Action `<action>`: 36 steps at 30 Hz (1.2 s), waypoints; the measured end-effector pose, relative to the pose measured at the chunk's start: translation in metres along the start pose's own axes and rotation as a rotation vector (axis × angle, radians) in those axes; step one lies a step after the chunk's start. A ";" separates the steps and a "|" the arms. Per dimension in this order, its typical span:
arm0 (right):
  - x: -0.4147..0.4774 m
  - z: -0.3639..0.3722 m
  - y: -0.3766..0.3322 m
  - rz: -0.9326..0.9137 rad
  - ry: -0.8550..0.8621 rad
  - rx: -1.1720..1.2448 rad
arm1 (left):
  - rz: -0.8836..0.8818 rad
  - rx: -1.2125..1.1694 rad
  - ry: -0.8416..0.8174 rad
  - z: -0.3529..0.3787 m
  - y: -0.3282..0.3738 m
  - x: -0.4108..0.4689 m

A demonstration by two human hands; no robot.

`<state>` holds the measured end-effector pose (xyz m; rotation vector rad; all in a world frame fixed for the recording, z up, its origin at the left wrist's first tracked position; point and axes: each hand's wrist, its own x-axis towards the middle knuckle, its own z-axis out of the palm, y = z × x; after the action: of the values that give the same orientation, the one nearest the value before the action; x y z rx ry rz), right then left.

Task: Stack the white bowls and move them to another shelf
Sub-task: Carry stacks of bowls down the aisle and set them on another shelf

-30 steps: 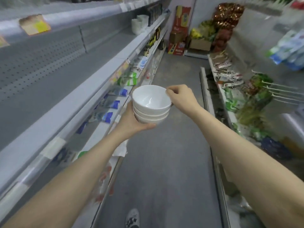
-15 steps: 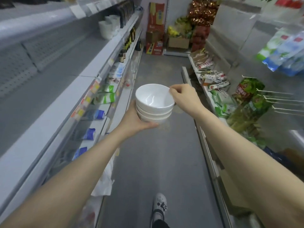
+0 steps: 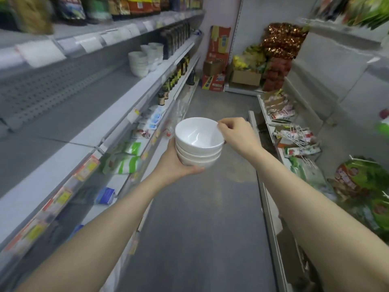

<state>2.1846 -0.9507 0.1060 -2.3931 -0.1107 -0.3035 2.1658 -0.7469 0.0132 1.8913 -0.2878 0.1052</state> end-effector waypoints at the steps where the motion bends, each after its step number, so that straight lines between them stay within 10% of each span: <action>1: 0.019 0.002 0.003 -0.002 -0.009 0.014 | -0.003 -0.003 0.015 0.001 -0.003 0.017; 36: 0.652 0.140 0.114 -0.289 -0.314 0.089 | -0.087 0.019 0.372 -0.008 -0.125 0.565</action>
<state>2.8612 -0.9444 0.0927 -2.3170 -0.6057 -0.0499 2.7432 -0.7835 0.0222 1.8572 0.0488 0.3968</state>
